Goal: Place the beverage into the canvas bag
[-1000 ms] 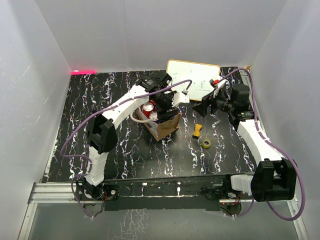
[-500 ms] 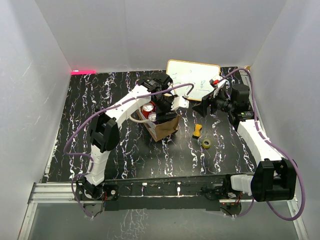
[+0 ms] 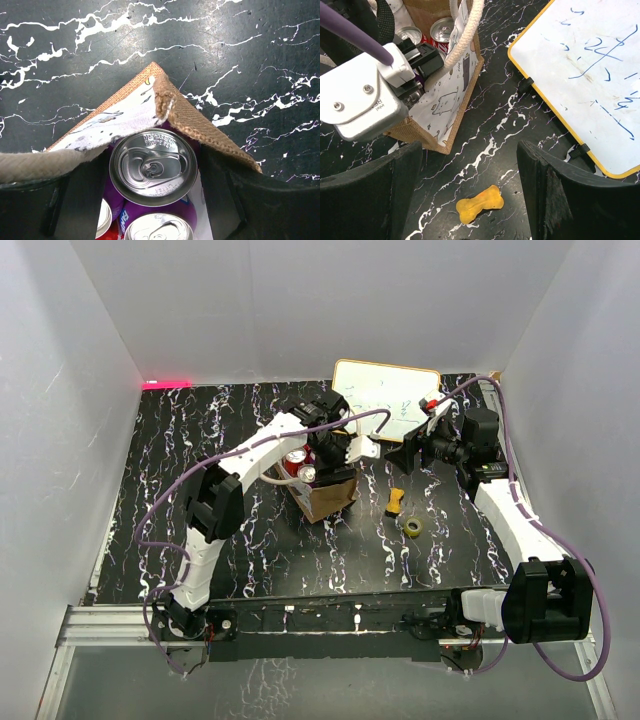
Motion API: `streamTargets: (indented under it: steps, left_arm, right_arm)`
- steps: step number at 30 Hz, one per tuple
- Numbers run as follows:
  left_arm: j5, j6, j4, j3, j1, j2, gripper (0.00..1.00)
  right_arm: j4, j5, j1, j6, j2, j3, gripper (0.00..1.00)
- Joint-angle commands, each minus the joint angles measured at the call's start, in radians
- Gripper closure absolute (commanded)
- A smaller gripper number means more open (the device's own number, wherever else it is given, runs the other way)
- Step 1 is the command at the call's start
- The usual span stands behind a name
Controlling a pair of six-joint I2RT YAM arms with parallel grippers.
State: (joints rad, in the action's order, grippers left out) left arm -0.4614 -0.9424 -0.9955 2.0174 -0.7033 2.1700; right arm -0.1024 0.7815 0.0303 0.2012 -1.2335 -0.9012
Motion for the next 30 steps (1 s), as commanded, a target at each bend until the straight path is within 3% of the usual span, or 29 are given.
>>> streamTargets:
  steps: [1, 12, 26, 30]
  left_arm:
    - [-0.038, 0.086, -0.045, -0.044, -0.009, -0.021, 0.63]
    - [-0.004, 0.162, 0.045, -0.147, -0.01, -0.081, 0.49]
    - [0.001, 0.225, 0.052, -0.095, -0.01, -0.127, 0.25]
    - [-0.009, 0.236, 0.056, -0.082, -0.01, -0.14, 0.23]
  right_arm:
    - [0.04, 0.007, -0.006, 0.008, 0.002, -0.002, 0.21]
    - [0.04, 0.01, -0.006, 0.007, 0.001, -0.001, 0.21]
    - [0.044, 0.015, -0.006, -0.001, 0.01, 0.001, 0.21]
    - [0.043, 0.016, -0.006, 0.0, 0.01, 0.0, 0.21]
